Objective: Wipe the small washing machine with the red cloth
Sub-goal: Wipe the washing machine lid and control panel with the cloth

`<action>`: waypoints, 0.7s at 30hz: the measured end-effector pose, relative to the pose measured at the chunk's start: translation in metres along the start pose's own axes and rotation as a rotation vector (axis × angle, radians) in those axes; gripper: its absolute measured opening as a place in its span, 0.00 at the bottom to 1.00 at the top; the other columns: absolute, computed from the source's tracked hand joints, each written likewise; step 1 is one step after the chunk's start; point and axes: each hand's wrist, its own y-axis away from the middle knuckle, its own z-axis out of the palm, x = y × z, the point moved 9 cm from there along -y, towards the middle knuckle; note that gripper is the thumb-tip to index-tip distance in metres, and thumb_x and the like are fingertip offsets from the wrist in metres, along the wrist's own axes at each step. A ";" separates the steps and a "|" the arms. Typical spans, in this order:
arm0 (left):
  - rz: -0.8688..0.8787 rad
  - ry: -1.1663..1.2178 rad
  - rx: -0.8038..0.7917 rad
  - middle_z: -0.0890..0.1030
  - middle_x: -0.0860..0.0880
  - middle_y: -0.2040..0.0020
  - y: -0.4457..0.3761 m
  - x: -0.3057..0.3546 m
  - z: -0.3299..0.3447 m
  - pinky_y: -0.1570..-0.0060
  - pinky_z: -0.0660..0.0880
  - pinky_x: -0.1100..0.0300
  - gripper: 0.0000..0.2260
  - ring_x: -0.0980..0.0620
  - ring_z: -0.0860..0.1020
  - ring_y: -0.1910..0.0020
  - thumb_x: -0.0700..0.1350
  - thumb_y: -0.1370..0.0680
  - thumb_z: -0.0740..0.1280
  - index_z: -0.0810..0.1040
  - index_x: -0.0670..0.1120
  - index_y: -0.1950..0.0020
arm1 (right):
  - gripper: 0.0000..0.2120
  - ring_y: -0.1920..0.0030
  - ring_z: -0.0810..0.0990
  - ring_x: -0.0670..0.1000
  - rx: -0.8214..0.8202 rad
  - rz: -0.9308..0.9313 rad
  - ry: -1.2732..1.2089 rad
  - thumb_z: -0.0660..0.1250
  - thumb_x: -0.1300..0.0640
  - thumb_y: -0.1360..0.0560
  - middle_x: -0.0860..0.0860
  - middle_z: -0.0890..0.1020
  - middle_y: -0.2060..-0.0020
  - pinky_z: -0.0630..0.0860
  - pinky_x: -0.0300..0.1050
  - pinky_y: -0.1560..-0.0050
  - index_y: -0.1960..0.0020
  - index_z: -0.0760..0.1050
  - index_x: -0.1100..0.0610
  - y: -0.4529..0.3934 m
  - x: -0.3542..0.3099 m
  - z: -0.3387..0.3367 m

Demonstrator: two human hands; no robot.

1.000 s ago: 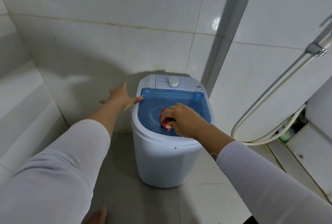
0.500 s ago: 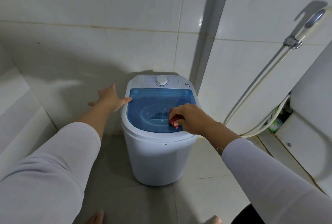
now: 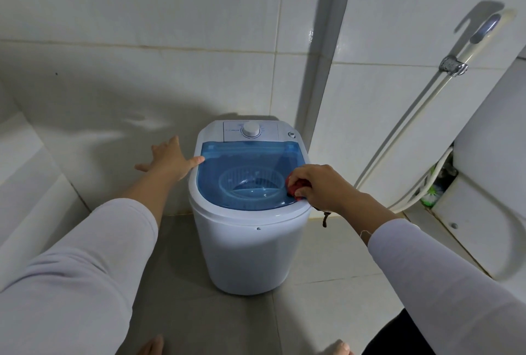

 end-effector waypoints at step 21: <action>-0.003 0.098 -0.042 0.57 0.43 0.22 0.009 -0.007 -0.002 0.33 0.54 0.27 0.47 0.40 0.51 0.23 0.61 0.30 0.72 0.49 0.49 0.21 | 0.15 0.41 0.75 0.54 -0.038 -0.206 0.070 0.66 0.58 0.24 0.52 0.79 0.41 0.71 0.46 0.39 0.38 0.75 0.52 -0.032 -0.117 -0.006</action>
